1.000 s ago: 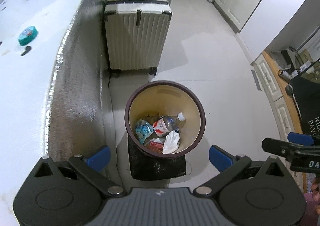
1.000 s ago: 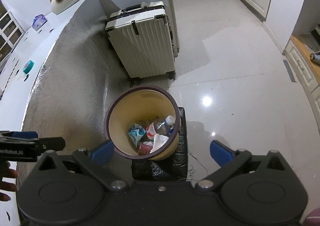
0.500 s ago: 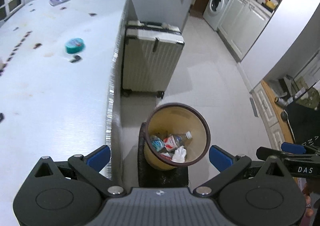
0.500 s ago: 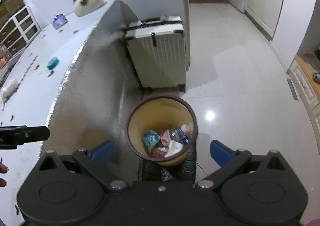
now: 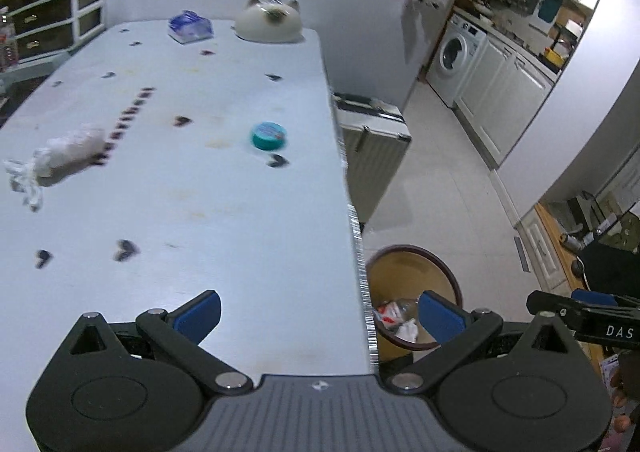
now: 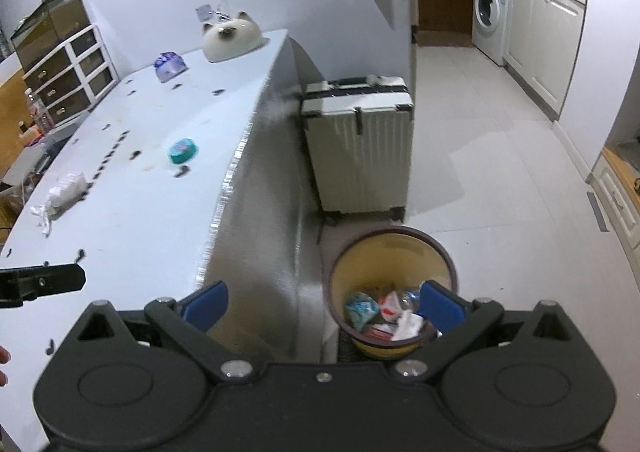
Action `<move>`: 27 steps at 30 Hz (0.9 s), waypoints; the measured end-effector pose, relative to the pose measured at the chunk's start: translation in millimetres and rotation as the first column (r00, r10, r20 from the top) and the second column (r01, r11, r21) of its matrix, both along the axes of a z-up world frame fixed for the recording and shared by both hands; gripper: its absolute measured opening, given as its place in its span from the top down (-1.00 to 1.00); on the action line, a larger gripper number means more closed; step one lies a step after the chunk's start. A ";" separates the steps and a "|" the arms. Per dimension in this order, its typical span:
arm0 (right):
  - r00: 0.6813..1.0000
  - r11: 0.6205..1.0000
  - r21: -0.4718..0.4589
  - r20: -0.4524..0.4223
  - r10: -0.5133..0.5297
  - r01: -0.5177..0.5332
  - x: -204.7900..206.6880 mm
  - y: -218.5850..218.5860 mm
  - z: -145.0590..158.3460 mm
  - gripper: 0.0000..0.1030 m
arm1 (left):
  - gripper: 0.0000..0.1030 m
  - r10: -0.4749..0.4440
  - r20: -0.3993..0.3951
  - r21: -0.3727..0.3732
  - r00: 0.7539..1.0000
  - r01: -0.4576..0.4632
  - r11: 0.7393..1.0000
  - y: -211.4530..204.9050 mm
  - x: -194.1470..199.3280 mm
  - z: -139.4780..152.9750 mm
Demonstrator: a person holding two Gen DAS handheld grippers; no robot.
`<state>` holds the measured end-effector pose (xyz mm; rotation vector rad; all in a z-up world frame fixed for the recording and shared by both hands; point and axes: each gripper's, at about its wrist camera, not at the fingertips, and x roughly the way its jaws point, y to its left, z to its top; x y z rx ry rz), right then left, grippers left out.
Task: Collect trash
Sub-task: 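Move both grippers back from the bin toward the table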
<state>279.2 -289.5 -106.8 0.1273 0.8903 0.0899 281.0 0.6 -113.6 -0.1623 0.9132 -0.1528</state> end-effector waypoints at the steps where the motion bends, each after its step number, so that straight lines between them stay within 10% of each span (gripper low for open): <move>1: 1.000 1.000 0.001 0.005 -0.001 0.001 -1.2 8.8 1.3 -1.00 | -1.00 0.003 0.005 -0.001 1.000 -0.003 1.000 10.8 -0.6 2.1; 27: 0.987 0.997 -0.014 0.135 0.082 -0.081 67.5 194.0 13.4 -1.00 | -1.00 0.036 0.149 0.054 0.988 -0.044 0.998 253.6 86.8 -7.7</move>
